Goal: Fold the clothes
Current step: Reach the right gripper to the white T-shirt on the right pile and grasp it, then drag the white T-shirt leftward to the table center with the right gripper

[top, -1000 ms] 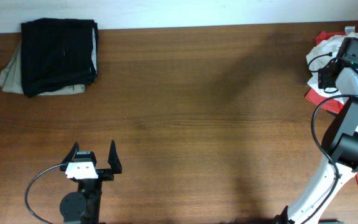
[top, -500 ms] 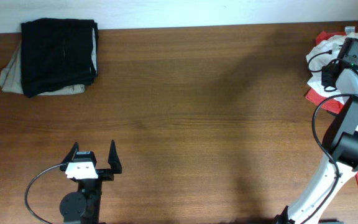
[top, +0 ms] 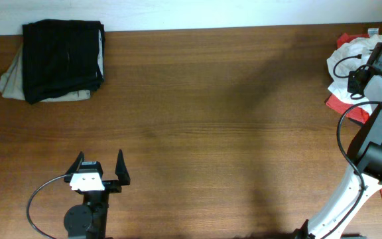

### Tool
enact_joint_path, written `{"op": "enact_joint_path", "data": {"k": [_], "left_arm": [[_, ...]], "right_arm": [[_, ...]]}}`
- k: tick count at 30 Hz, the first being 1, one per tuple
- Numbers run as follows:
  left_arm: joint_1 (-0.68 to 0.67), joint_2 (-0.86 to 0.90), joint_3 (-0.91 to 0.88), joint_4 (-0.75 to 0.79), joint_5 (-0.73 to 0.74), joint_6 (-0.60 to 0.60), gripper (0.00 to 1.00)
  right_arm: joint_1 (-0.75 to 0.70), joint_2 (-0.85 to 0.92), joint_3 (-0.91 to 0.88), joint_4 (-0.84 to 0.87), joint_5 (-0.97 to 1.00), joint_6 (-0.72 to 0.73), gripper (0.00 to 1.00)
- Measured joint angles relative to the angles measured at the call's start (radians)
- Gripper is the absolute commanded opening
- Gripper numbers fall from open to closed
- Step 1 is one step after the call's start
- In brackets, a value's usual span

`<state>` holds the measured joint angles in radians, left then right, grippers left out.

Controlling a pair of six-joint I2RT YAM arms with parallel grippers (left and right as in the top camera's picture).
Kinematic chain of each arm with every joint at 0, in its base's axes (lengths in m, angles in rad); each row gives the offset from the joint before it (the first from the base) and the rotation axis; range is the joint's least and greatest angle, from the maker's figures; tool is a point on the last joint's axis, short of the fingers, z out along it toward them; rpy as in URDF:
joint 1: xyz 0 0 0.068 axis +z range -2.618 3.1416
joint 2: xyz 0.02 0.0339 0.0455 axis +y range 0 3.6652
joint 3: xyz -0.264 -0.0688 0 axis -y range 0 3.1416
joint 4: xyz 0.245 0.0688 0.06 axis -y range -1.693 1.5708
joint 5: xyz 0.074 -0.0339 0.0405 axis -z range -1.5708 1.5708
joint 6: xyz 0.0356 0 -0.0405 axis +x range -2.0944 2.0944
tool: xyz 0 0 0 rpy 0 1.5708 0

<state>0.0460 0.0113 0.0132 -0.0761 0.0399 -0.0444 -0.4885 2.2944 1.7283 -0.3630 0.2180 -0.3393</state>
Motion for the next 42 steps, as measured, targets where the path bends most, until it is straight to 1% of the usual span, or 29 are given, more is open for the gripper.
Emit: {"op": "enact_joint_path", "data": {"k": [4, 7, 9, 12, 16, 20, 23, 24, 25, 26, 27, 28, 31, 34, 36, 39, 42], "left_arm": [[0.0, 0.0, 0.0, 0.0, 0.0, 0.0, 0.99], [0.0, 0.0, 0.0, 0.0, 0.0, 0.0, 0.99], [0.0, 0.0, 0.0, 0.0, 0.0, 0.0, 0.99], [0.0, 0.0, 0.0, 0.0, 0.0, 0.0, 0.99], [0.0, 0.0, 0.0, 0.0, 0.0, 0.0, 0.99], [0.0, 0.0, 0.0, 0.0, 0.0, 0.0, 1.0], [0.0, 0.0, 0.0, 0.0, 0.0, 0.0, 0.99], [0.0, 0.0, 0.0, 0.0, 0.0, 0.0, 0.99], [0.0, 0.0, 0.0, 0.0, 0.0, 0.0, 1.0], [0.0, 0.0, 0.0, 0.0, 0.0, 0.0, 0.99], [0.0, 0.0, 0.0, 0.0, 0.0, 0.0, 0.99], [0.0, 0.0, 0.0, 0.0, 0.0, 0.0, 0.99], [0.0, 0.0, 0.0, 0.0, 0.0, 0.0, 0.99], [0.0, 0.0, 0.0, 0.0, 0.0, 0.0, 0.99], [0.0, 0.0, 0.0, 0.0, 0.0, 0.0, 0.99], [0.0, 0.0, 0.0, 0.0, 0.0, 0.0, 0.99], [0.0, 0.0, 0.0, 0.0, 0.0, 0.0, 0.99]], "right_arm": [[0.004, -0.034, 0.0, -0.015, 0.0, 0.077, 0.04], [0.034, -0.163, 0.0, -0.047, 0.003, 0.127, 0.04], [0.105, -0.254, 0.0, -0.081, 0.008, 0.142, 0.04], [0.332, -0.335, 0.01, -0.102, 0.007, 0.159, 0.04], [0.702, -0.337, 0.009, -0.11, -0.045, 0.259, 0.04], [0.976, -0.337, 0.009, -0.101, -0.112, 0.389, 0.04], [1.134, -0.337, 0.009, -0.101, -0.13, 0.464, 0.04], [1.182, -0.337, 0.009, -0.101, -0.134, 0.487, 0.1], [1.236, -0.337, 0.009, -0.101, -0.138, 0.513, 0.47], [1.259, -0.337, 0.009, -0.101, -0.139, 0.524, 0.74], [1.283, -0.337, 0.009, -0.101, -0.138, 0.535, 0.82], [1.3, -0.337, 0.009, -0.1, -0.138, 0.542, 0.99], [1.301, -0.337, 0.009, -0.101, -0.138, 0.55, 0.99], [1.262, -0.342, 0.009, -0.169, -0.125, 0.552, 0.99], [1.217, -0.367, 0.009, -0.251, -0.082, 0.553, 0.99], [1.087, -0.456, 0.01, -0.401, -0.015, 0.553, 0.99], [0.937, -0.523, 0.019, -0.618, 0.002, 0.554, 0.99]]}}
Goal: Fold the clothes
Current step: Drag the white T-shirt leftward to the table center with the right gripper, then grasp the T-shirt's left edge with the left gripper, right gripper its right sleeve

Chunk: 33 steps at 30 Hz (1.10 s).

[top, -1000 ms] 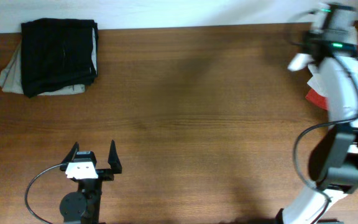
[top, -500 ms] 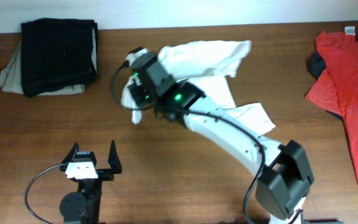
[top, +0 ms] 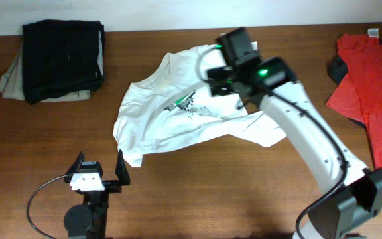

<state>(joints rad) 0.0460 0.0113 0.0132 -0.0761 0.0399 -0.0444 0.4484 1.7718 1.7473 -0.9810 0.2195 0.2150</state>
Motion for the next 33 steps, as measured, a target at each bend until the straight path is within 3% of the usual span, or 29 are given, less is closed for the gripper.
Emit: {"op": "enact_joint_path", "data": {"k": [4, 11, 15, 19, 23, 27, 31, 33], "left_arm": [[0.0, 0.002, 0.0, 0.0, 0.0, 0.0, 0.99], [0.0, 0.002, 0.0, 0.0, 0.0, 0.0, 0.99], [0.0, 0.002, 0.0, 0.005, 0.006, 0.0, 0.99], [0.0, 0.004, -0.003, 0.148, 0.098, 0.0, 0.99], [0.0, 0.013, 0.025, 0.197, 0.19, 0.0, 0.99], [0.0, 0.177, 0.222, 0.005, 0.24, 0.005, 0.99], [0.0, 0.581, 0.546, -0.307, 0.292, 0.05, 0.99], [-0.001, 0.76, 0.662, -0.394, 0.317, 0.069, 0.99]], "right_arm": [[-0.113, 0.002, -0.001, -0.241, -0.023, 0.034, 0.99], [-0.395, 0.006, -0.04, -0.298, -0.105, 0.249, 0.99], [-0.434, 0.01, -0.192, -0.193, -0.174, 0.275, 0.99], [-0.434, 0.019, -0.345, 0.023, -0.248, 0.283, 0.99], [-0.434, 0.023, -0.422, 0.125, -0.275, 0.286, 0.99], [-0.434, 0.023, -0.422, 0.176, -0.286, 0.287, 0.99], [-0.434, 0.023, -0.423, 0.18, -0.292, 0.287, 0.99], [-0.434, 0.023, -0.423, 0.18, -0.293, 0.286, 0.99]]}}
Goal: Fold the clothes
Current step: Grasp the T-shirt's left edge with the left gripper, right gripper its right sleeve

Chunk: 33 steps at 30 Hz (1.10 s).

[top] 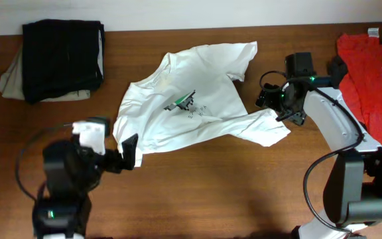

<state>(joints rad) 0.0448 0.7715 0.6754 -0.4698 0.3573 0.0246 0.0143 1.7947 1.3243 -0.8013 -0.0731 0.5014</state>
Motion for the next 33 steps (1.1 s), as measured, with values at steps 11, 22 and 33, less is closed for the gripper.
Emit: {"op": "enact_joint_path", "data": {"k": [11, 22, 33], "left_arm": [[-0.009, 0.69, 0.189, -0.345, -0.111, -0.025, 0.99], [-0.105, 0.755, 0.189, -0.238, -0.256, -0.128, 0.99], [-0.105, 0.852, 0.189, -0.266, -0.346, -0.269, 0.98]], "right_arm": [[0.0, 0.0, 0.0, -0.002, 0.0, 0.0, 0.99], [0.0, 0.0, 0.0, -0.002, 0.0, 0.0, 0.99], [0.0, 0.0, 0.0, -0.002, 0.0, 0.0, 0.99]]}}
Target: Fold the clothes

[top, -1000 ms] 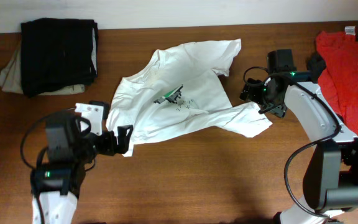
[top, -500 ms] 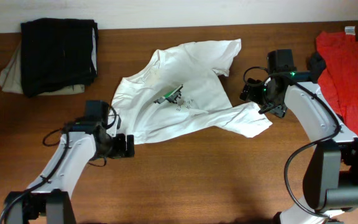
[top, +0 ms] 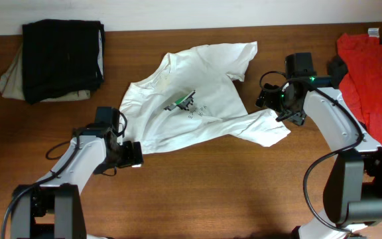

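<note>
A white T-shirt with a small dark print lies crumpled and spread out at the middle of the wooden table. My left gripper is low at the shirt's lower left corner, touching or overlapping its edge. Over by the shirt's right sleeve, just above the cloth's edge, sits my right gripper. From overhead, neither gripper's finger gap can be made out.
A folded black garment lies on a beige one at the back left corner. Red clothes are heaped at the right edge, behind my right arm. A dark item lies beside the red heap.
My left arm has dropped and reached forward, so its gripper is now down at the shirt's lower left corner. The right arm and the shirt are where they were.
At first the middle of the table was bare, my right gripper was at the heap on the right, and my left gripper stood open near the front. Then the white shirt lay at the centre under my right arm. The right gripper then sat at the sleeve, and the left gripper is now at the corner.
</note>
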### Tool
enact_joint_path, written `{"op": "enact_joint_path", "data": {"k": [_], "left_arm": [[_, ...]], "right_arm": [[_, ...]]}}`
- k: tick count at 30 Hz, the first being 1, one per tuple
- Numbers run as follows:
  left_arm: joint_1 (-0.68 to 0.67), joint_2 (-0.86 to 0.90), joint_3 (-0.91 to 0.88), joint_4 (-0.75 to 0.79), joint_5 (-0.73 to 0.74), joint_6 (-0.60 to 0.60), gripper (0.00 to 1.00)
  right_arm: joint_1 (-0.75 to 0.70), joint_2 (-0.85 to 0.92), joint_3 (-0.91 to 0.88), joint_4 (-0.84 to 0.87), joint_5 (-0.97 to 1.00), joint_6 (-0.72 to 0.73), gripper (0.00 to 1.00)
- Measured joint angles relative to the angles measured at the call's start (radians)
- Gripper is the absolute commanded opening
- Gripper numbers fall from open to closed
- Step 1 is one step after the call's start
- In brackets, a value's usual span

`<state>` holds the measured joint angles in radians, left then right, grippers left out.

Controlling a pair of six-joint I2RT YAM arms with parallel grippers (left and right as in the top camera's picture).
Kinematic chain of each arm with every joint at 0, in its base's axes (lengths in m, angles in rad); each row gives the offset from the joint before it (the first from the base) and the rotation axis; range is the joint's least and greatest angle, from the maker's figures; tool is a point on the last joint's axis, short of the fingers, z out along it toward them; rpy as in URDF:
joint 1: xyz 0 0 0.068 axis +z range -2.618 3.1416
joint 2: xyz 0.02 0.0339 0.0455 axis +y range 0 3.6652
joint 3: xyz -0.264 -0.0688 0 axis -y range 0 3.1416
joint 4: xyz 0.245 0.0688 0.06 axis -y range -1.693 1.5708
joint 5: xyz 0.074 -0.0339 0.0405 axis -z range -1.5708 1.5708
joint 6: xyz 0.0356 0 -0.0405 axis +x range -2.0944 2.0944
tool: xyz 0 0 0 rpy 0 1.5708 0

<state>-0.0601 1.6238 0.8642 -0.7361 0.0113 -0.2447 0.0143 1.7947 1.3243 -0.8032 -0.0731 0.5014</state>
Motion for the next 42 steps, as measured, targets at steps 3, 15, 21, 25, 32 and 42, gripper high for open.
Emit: {"op": "enact_joint_path", "data": {"k": [3, 15, 21, 25, 32, 42], "left_arm": [[0.0, 0.014, 0.0, 0.015, -0.055, -0.051, 0.98], [-0.011, 0.103, 0.088, -0.102, -0.11, -0.094, 0.01], [-0.002, 0.119, 0.216, -0.24, -0.261, -0.097, 0.01], [0.054, 0.119, 0.245, -0.248, -0.3, -0.112, 0.01], [0.102, 0.119, 0.245, -0.256, -0.3, -0.169, 0.01], [0.102, 0.119, 0.245, -0.254, -0.3, -0.172, 0.01]], "right_arm": [[0.0, 0.0, 0.0, 0.0, 0.0, 0.0, 0.99], [0.0, 0.0, 0.0, -0.019, 0.0, 0.0, 0.99], [0.0, 0.0, 0.0, -0.042, -0.086, -0.001, 0.99], [0.016, 0.0, -0.001, 0.008, -0.168, -0.001, 0.99], [0.18, 0.004, -0.001, 0.084, -0.191, 0.064, 0.95], [0.316, 0.101, -0.001, -0.014, -0.195, 0.199, 0.93]]}}
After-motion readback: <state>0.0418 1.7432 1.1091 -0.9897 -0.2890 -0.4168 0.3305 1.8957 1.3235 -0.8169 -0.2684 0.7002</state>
